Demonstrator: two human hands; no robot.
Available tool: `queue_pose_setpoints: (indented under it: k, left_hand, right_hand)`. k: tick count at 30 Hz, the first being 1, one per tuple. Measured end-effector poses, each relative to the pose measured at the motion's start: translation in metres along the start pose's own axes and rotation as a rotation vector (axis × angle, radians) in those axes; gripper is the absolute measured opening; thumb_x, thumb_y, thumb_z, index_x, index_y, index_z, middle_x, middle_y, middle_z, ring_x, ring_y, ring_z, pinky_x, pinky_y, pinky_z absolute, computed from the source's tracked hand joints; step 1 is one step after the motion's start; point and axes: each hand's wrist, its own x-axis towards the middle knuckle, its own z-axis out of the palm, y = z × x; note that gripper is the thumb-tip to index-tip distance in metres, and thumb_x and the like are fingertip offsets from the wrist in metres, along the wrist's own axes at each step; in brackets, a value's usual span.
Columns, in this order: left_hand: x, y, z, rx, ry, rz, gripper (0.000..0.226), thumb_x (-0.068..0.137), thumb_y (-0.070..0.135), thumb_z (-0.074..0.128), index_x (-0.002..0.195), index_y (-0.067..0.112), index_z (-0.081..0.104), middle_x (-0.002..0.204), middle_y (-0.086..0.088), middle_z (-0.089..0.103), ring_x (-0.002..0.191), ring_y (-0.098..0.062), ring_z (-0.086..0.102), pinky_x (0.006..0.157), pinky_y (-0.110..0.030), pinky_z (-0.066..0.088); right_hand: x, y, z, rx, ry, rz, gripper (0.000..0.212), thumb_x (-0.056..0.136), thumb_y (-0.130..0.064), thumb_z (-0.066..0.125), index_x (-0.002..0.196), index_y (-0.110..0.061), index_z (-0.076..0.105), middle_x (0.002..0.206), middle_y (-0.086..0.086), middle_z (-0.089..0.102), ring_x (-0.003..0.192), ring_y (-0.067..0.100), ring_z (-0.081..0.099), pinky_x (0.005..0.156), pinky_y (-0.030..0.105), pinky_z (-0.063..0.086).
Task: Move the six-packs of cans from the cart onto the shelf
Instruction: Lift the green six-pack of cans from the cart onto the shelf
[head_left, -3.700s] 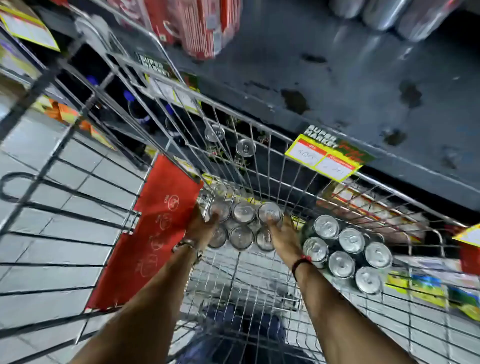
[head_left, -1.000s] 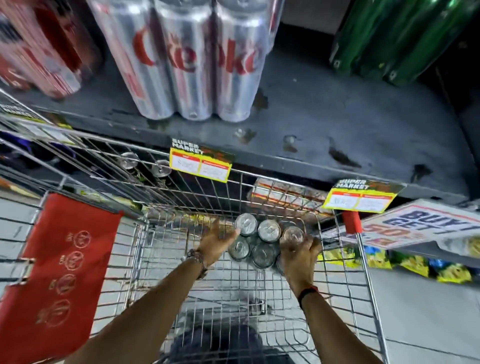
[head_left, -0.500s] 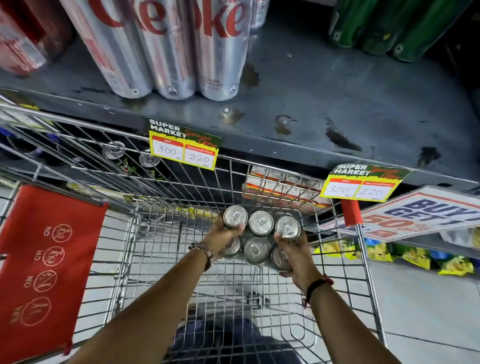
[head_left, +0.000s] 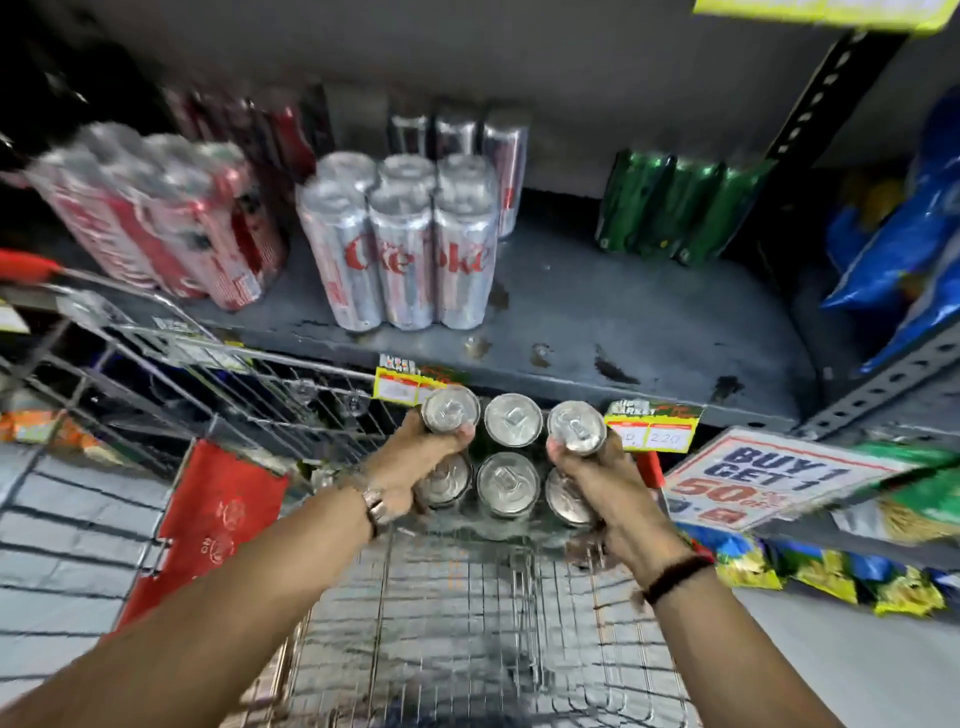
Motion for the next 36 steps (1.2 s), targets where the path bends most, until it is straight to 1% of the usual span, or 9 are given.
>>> queue_pose_setpoints:
  k: [5, 9, 12, 16, 20, 23, 28, 32, 36]
  left_hand:
    - [-0.021, 0.069, 0.0, -0.035, -0.17, -0.019, 0.017, 0.085, 0.004, 0.051, 0.076, 0.018, 0.056, 0.073, -0.003, 0.053, 0.067, -0.012, 0.049, 0.063, -0.027, 0.04]
    - [-0.02, 0.117, 0.015, -0.016, -0.21, -0.138, 0.011, 0.088, 0.016, 0.046, 0.08, 0.016, 0.052, 0.08, -0.01, 0.055, 0.07, -0.023, 0.052, 0.066, -0.039, 0.043]
    - [-0.002, 0.148, 0.033, -0.062, -0.241, -0.223, 0.016, 0.09, 0.018, 0.039, 0.093, 0.009, 0.051, 0.102, -0.016, 0.053, 0.097, -0.032, 0.052, 0.086, -0.059, 0.037]
    - [0.036, 0.176, 0.06, -0.072, -0.262, -0.259, 0.014, 0.089, 0.018, 0.035, 0.089, 0.011, 0.047, 0.098, -0.018, 0.052, 0.098, -0.036, 0.046, 0.1, -0.07, 0.016]
    - [0.077, 0.187, 0.078, -0.02, -0.197, -0.221, 0.038, 0.088, 0.017, 0.041, 0.124, 0.005, 0.037, 0.134, -0.019, 0.04, 0.124, -0.04, 0.033, 0.099, -0.074, 0.011]
    - [0.101, 0.187, 0.094, -0.01, -0.216, -0.237, 0.043, 0.09, 0.018, 0.039, 0.13, 0.006, 0.032, 0.124, -0.017, 0.045, 0.112, -0.037, 0.043, 0.092, -0.068, 0.028]
    - [0.13, 0.173, 0.101, 0.066, -0.243, -0.26, 0.049, 0.086, 0.023, 0.044, 0.132, 0.012, 0.031, 0.144, -0.019, 0.032, 0.128, -0.045, 0.03, 0.088, -0.076, 0.026]
    - [0.123, 0.169, 0.095, 0.078, -0.325, -0.179, 0.038, 0.081, 0.046, 0.05, 0.108, 0.02, 0.052, 0.124, -0.009, 0.053, 0.109, -0.031, 0.05, 0.078, -0.056, 0.042]
    - [0.097, 0.136, 0.08, 0.03, -0.413, 0.064, 0.098, 0.031, 0.065, 0.074, 0.119, 0.034, 0.042, 0.113, 0.021, 0.055, 0.099, 0.008, 0.052, 0.082, -0.018, 0.045]
  right_hand:
    - [-0.028, -0.063, -0.022, -0.078, -0.008, -0.148, 0.022, 0.08, -0.036, 0.064, 0.097, -0.029, 0.051, 0.086, -0.015, 0.06, 0.078, 0.006, 0.057, 0.047, 0.034, 0.053]
    - [-0.027, -0.117, -0.047, -0.197, 0.019, -0.265, 0.042, 0.08, -0.038, 0.063, 0.115, -0.02, 0.05, 0.102, -0.002, 0.063, 0.087, 0.016, 0.059, 0.061, 0.034, 0.052]
    - [-0.015, -0.155, -0.064, -0.248, 0.04, -0.267, 0.039, 0.079, -0.042, 0.062, 0.113, -0.024, 0.051, 0.098, -0.001, 0.061, 0.083, 0.017, 0.059, 0.048, 0.035, 0.054]
    - [0.013, -0.19, -0.082, -0.297, 0.075, -0.237, 0.038, 0.079, -0.044, 0.062, 0.11, -0.027, 0.05, 0.099, -0.002, 0.058, 0.088, 0.022, 0.056, 0.047, 0.046, 0.055]
    - [0.046, -0.204, -0.093, -0.3, 0.104, -0.192, 0.048, 0.076, -0.043, 0.065, 0.116, -0.022, 0.049, 0.108, 0.005, 0.057, 0.095, 0.028, 0.057, 0.039, 0.048, 0.051]
    - [0.069, -0.206, -0.101, -0.309, 0.123, -0.139, 0.056, 0.077, -0.044, 0.064, 0.123, -0.019, 0.045, 0.112, 0.006, 0.052, 0.105, 0.033, 0.055, 0.052, 0.051, 0.056]
    - [0.097, -0.19, -0.111, -0.281, 0.065, -0.12, 0.05, 0.08, -0.047, 0.059, 0.121, -0.022, 0.048, 0.11, 0.004, 0.055, 0.079, 0.02, 0.053, 0.059, 0.048, 0.055]
    - [0.103, -0.179, -0.123, -0.196, -0.028, -0.142, 0.057, 0.08, -0.061, 0.048, 0.126, -0.027, 0.044, 0.119, -0.003, 0.053, 0.104, 0.02, 0.052, 0.066, 0.042, 0.055]
    - [0.103, -0.13, -0.146, -0.086, -0.112, -0.324, 0.085, 0.061, -0.05, 0.074, 0.134, -0.029, 0.036, 0.133, -0.008, 0.049, 0.12, 0.012, 0.049, 0.092, 0.037, 0.048]
